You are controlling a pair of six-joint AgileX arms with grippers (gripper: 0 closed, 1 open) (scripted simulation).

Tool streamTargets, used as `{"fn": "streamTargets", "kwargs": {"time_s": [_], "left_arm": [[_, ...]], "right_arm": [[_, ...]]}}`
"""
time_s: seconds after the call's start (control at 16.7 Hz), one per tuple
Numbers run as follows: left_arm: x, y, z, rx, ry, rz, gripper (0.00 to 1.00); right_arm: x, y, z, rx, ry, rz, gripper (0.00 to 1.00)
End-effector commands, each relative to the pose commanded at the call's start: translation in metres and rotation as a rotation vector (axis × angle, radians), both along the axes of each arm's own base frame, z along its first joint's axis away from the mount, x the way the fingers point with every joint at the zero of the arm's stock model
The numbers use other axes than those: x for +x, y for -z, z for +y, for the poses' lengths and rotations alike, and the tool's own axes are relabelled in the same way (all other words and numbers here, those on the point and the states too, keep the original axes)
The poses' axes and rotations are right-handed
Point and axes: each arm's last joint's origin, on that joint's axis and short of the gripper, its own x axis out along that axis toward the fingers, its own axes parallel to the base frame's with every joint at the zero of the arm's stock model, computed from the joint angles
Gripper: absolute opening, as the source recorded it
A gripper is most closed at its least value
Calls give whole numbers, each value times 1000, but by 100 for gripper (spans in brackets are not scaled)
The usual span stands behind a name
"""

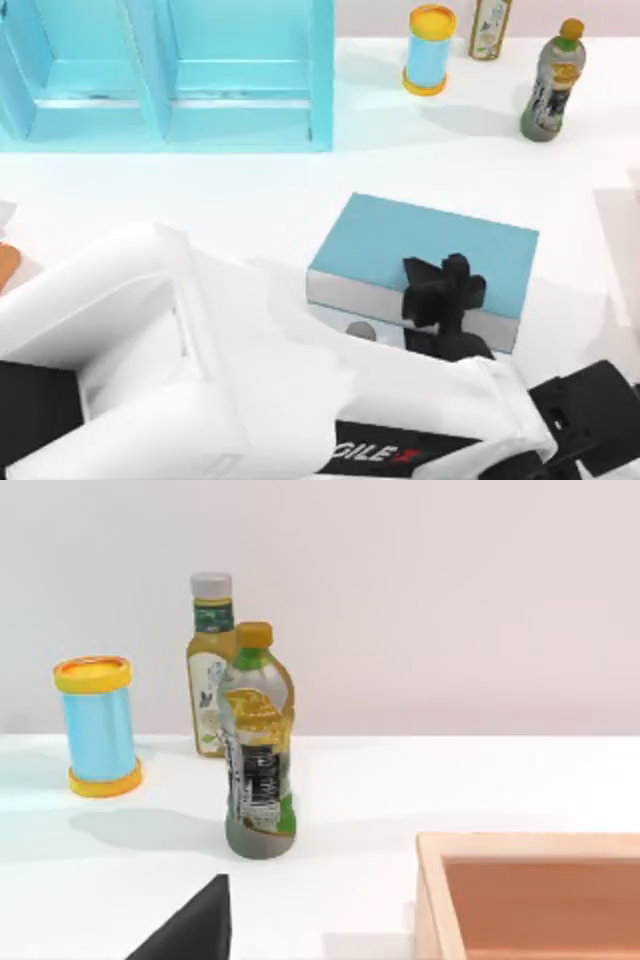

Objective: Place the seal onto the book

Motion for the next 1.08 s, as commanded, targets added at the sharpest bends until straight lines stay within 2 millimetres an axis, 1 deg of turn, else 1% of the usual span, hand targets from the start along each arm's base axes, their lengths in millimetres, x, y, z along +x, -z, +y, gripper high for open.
{"fn": "streamTargets", "kwargs": {"time_s": [0.12,0.36,1.08], "left_arm": [[0,9,0,-1,1,0,0],[0,10,0,-2,1,-1,0],[0,10,0,-2,1,-1,90]], "right_arm": [[0,0,0,0,0,0,100],[0,0,0,0,0,0,100],[0,0,0,0,0,0,100]]}}
